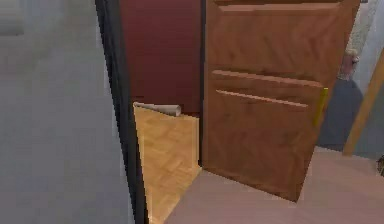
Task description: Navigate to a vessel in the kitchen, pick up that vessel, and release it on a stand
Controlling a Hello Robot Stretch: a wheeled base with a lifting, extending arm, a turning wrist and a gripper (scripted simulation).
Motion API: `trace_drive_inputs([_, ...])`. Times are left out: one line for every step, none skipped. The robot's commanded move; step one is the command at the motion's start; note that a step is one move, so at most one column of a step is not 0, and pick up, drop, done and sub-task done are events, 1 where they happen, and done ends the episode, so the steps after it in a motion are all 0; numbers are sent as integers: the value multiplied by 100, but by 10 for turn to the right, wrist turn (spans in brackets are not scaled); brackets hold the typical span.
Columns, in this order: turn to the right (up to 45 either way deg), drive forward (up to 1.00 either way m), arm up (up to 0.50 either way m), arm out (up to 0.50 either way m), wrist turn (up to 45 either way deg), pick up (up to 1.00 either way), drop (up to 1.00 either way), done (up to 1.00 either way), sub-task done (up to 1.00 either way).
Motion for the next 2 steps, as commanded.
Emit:
trace_drive_inputs([450,0,0,0,0,0,0,0,0])
trace_drive_inputs([300,0,0,0,0,0,0,0,0])
